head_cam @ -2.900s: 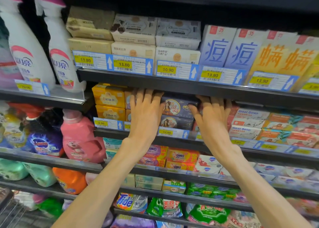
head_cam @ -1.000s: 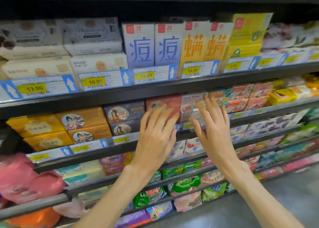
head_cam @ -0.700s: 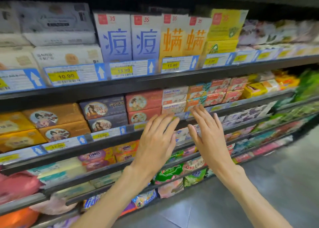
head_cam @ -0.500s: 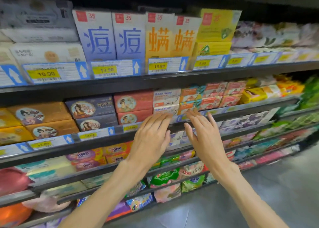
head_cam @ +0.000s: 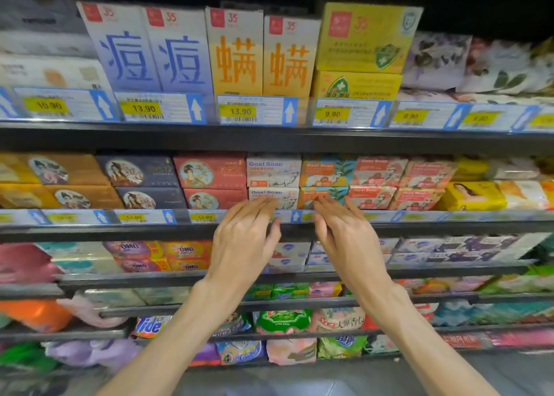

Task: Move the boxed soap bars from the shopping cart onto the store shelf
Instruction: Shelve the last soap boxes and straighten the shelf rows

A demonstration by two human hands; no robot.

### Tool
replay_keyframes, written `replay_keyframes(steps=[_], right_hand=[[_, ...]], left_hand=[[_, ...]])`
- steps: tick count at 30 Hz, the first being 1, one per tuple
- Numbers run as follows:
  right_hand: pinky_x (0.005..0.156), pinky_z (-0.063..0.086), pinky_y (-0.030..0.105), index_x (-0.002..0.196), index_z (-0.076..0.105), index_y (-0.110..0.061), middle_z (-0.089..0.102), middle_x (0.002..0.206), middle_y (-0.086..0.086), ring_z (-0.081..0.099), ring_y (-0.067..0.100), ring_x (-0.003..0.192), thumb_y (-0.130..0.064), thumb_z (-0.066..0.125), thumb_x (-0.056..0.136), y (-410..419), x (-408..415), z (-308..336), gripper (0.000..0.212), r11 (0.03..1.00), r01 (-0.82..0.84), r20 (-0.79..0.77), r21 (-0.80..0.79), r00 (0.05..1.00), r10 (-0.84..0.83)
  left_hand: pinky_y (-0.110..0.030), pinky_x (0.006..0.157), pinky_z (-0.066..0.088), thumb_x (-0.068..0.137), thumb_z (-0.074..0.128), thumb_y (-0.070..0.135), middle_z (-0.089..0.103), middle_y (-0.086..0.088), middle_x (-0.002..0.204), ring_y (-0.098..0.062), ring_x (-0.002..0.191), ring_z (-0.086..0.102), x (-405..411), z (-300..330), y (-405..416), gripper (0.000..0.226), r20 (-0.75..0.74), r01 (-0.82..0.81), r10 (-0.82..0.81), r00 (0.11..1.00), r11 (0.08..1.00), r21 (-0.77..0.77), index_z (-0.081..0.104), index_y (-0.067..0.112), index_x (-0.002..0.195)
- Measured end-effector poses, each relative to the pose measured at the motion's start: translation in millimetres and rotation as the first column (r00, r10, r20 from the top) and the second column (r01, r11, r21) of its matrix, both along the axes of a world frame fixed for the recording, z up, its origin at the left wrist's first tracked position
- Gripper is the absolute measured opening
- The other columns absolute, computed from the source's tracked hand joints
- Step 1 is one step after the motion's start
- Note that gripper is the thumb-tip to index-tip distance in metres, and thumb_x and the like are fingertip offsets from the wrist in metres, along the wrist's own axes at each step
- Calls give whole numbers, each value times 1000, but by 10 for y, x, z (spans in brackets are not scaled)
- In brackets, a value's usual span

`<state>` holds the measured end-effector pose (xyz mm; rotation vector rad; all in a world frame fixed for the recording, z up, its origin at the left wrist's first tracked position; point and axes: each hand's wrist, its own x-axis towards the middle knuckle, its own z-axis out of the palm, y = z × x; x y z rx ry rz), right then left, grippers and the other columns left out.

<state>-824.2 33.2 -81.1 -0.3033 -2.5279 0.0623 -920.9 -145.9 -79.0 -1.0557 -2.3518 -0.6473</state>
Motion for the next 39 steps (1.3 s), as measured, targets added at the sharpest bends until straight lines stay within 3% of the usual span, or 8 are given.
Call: replay_keyframes(steps=[9, 14, 19, 22, 26, 32, 39], right_hand=[[110, 43, 35, 118, 72, -12, 72, 123, 3, 65, 17, 118, -23, 49, 103, 7, 26, 55, 30, 992, -105, -130, -71, 987, 95], [106, 45, 37, 122, 67, -7, 65, 128, 7, 58, 25, 122, -20, 55, 101, -98, -149, 307, 27, 984, -177, -295, 2, 940, 169], [94, 46, 46, 113, 67, -6, 61, 121, 14, 55, 36, 108, -35, 57, 99, -128, -487, 487, 34, 999, 7, -226, 39, 974, 2], [92, 49, 53, 100, 73, -9, 65, 118, 14, 58, 42, 108, -39, 61, 96, -88, -653, 536, 33, 998, 58, -185, 2, 981, -57], [105, 40, 53, 109, 75, -19, 69, 117, 12, 58, 42, 115, -40, 60, 94, -58, -765, 581, 30, 994, 107, -112, -2, 988, -107], [106, 37, 52, 106, 76, -17, 72, 110, 16, 61, 44, 111, -38, 65, 94, -7, -763, 602, 27, 994, 111, -63, -20, 992, -112], [108, 32, 51, 117, 72, -21, 69, 121, 11, 55, 41, 122, -40, 61, 96, 15, -756, 600, 31, 997, 80, -43, 0, 996, -80]], left_hand=[[-33, 105, 44, 95, 60, 19, 71, -1, 123, -19, 117, 64, 32, -43, 6, 30, -26, 20, -18, 1000, 997, 72, 68, 12, 123], [-38, 103, 45, 95, 61, 10, 68, -1, 121, -23, 121, 57, -89, 182, -74, 23, -192, 32, 8, 981, 978, 205, 71, 11, 117], [-44, 99, 40, 97, 58, 18, 62, -8, 126, -34, 117, 53, -301, 433, -12, 29, -265, -118, 159, 951, 979, 164, 65, 12, 125], [-50, 106, 36, 100, 56, 25, 56, -11, 138, -37, 127, 47, -406, 459, 22, 30, -263, -189, 210, 942, 977, 100, 63, 14, 127], [-57, 106, 35, 97, 61, 30, 57, -14, 136, -40, 128, 44, -514, 440, 57, 30, -241, -261, 268, 933, 963, 60, 67, 14, 121], [-59, 107, 37, 96, 63, 31, 61, -14, 132, -41, 125, 48, -562, 409, 74, 30, -254, -272, 279, 926, 960, 62, 70, 13, 118], [-58, 108, 36, 96, 63, 29, 59, -12, 137, -39, 128, 47, -539, 397, 65, 28, -240, -275, 281, 929, 960, 57, 69, 14, 119]])
